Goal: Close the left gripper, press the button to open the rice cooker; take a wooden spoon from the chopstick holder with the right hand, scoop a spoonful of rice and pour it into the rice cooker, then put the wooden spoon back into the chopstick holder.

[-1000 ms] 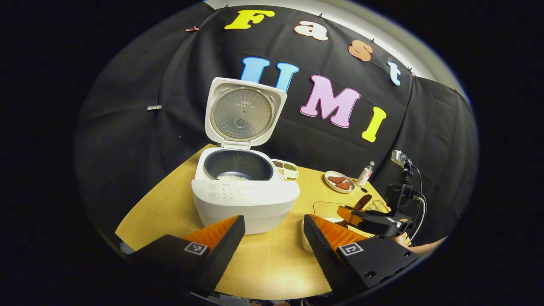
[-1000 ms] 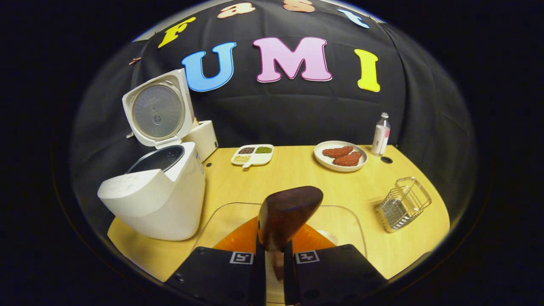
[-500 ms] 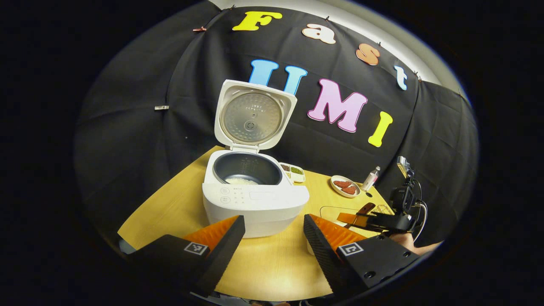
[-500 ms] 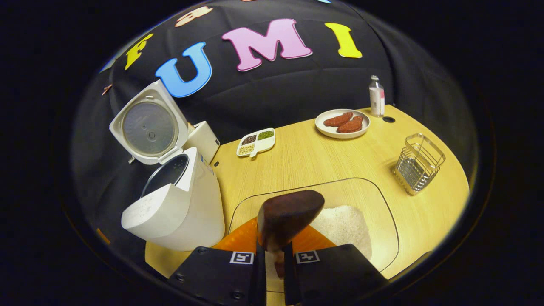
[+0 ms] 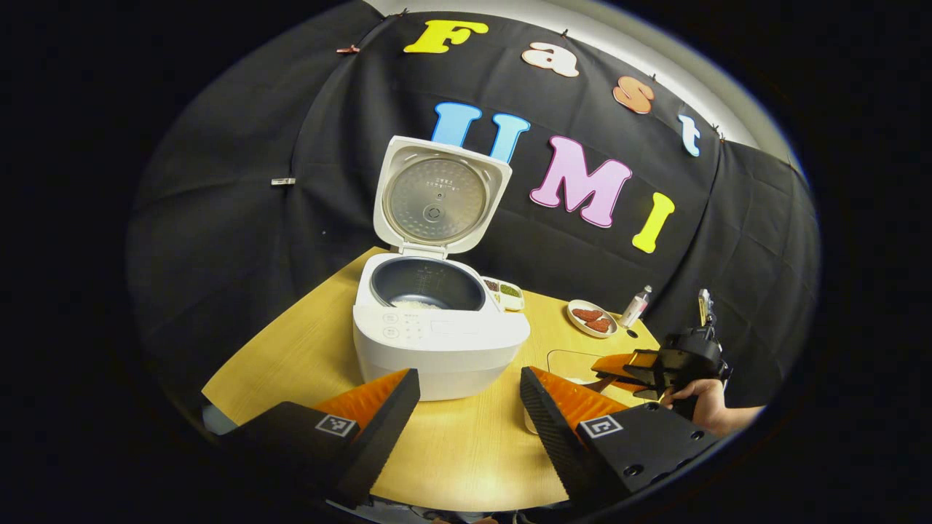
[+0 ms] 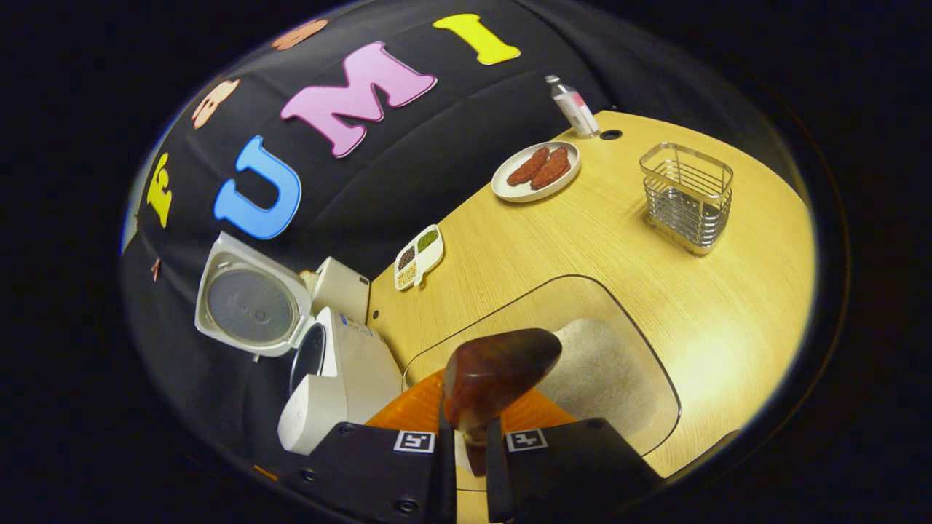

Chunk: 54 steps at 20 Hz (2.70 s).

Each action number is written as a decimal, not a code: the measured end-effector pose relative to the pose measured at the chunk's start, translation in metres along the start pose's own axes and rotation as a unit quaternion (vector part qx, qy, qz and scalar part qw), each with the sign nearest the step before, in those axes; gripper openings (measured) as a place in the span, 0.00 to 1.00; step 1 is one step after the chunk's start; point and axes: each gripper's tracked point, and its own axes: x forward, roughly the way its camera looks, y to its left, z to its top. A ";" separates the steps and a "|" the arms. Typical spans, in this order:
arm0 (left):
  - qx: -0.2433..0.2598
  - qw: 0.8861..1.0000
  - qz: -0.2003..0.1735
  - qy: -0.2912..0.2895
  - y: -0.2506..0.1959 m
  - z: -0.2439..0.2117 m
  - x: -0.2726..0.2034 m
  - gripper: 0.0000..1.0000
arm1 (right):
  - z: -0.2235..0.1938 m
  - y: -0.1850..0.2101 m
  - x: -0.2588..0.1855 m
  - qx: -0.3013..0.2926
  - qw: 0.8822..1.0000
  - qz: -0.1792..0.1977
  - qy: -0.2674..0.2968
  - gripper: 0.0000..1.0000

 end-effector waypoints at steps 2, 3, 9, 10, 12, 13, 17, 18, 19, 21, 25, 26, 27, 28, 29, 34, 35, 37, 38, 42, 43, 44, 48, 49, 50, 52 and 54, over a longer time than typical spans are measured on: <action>0.002 1.000 -0.001 -0.001 -0.003 -0.001 -0.003 0.96 | 0.011 -0.006 -0.006 0.027 1.000 0.000 -0.007 0.21; 0.002 1.000 -0.001 -0.002 -0.005 -0.001 -0.005 0.96 | 0.018 -0.008 -0.009 0.039 0.999 0.001 -0.012 0.21; 0.000 1.000 -0.006 -0.003 -0.017 -0.008 -0.015 0.96 | 0.062 -0.003 -0.037 0.118 0.992 0.027 -0.034 0.21; -0.001 1.000 -0.007 -0.003 -0.019 -0.009 -0.016 0.96 | 0.065 0.001 -0.042 0.128 0.991 0.034 -0.034 0.21; -0.004 1.000 -0.002 -0.008 -0.020 -0.009 -0.020 0.96 | 0.075 0.009 -0.049 0.136 0.989 0.049 -0.032 0.21; -0.006 1.000 0.000 -0.016 -0.020 -0.006 -0.022 0.96 | 0.080 0.012 -0.052 0.136 0.989 0.053 -0.034 0.21; -0.007 1.000 0.004 -0.026 -0.024 -0.009 -0.030 0.96 | 0.096 0.045 -0.063 0.151 0.984 0.088 -0.029 0.21; -0.010 1.000 0.006 -0.025 -0.023 -0.010 -0.031 0.96 | 0.098 0.056 -0.064 0.150 0.983 0.100 -0.028 0.21; -0.015 1.000 0.009 -0.026 -0.021 -0.010 -0.032 0.96 | 0.101 0.068 -0.064 0.146 0.983 0.111 -0.030 0.21; -0.021 0.999 0.015 -0.029 -0.018 -0.010 -0.038 0.96 | 0.109 0.089 -0.066 0.136 0.982 0.129 -0.035 0.21; -0.028 0.998 0.037 -0.035 -0.003 -0.010 -0.046 0.96 | 0.112 0.135 -0.055 0.147 0.976 0.162 -0.018 0.20; -0.031 0.998 0.043 -0.036 0.001 -0.009 -0.048 0.96 | 0.109 0.145 -0.051 0.149 0.974 0.168 -0.013 0.21; -0.035 0.998 0.049 -0.037 0.003 -0.011 -0.049 0.96 | 0.108 0.155 -0.046 0.152 0.973 0.174 -0.008 0.20; -0.039 0.997 0.053 -0.038 0.009 -0.012 -0.050 0.96 | 0.106 0.165 -0.041 0.156 0.972 0.178 -0.004 0.20; -0.042 0.997 0.058 -0.039 0.015 -0.012 -0.051 0.96 | 0.105 0.173 -0.034 0.160 0.970 0.181 0.000 0.21; -0.063 0.994 0.080 -0.036 0.042 -0.015 -0.050 0.96 | 0.092 0.221 -0.004 0.164 0.967 0.195 0.014 0.20; -0.064 0.994 0.083 -0.035 0.048 -0.015 -0.049 0.96 | 0.088 0.231 0.001 0.163 0.966 0.198 0.015 0.21; -0.059 0.994 0.089 -0.035 0.060 -0.010 -0.045 0.96 | 0.081 0.248 0.012 0.159 0.966 0.203 0.015 0.21; -0.057 0.994 0.091 -0.035 0.066 -0.008 -0.043 0.96 | 0.075 0.256 0.018 0.156 0.967 0.202 0.015 0.21; -0.053 0.993 0.094 -0.039 0.087 0.004 -0.035 0.96 | 0.053 0.277 0.045 0.125 0.973 0.194 0.013 0.21; -0.052 0.993 0.097 -0.040 0.093 0.006 -0.034 0.96 | 0.046 0.282 0.050 0.109 0.975 0.191 0.011 0.21; -0.052 0.993 0.098 -0.041 0.098 0.007 -0.033 0.96 | 0.041 0.287 0.055 0.091 0.978 0.189 0.004 0.20; -0.061 0.992 0.101 -0.041 0.112 0.009 -0.034 0.96 | 0.023 0.309 0.064 -0.010 0.981 0.189 -0.034 0.20; -0.063 0.992 0.102 -0.040 0.114 0.007 -0.034 0.96 | 0.017 0.313 0.068 -0.036 0.981 0.189 -0.039 0.20; -0.065 0.992 0.101 -0.039 0.116 0.006 -0.034 0.97 | 0.011 0.318 0.072 -0.063 0.979 0.188 -0.044 0.21; -0.065 0.992 0.104 -0.034 0.121 0.000 -0.035 0.96 | 0.002 0.324 0.080 -0.121 0.974 0.184 -0.053 0.20; -0.064 0.991 0.109 -0.033 0.126 -0.001 -0.035 0.96 | -0.008 0.327 0.087 -0.177 0.966 0.178 -0.063 0.20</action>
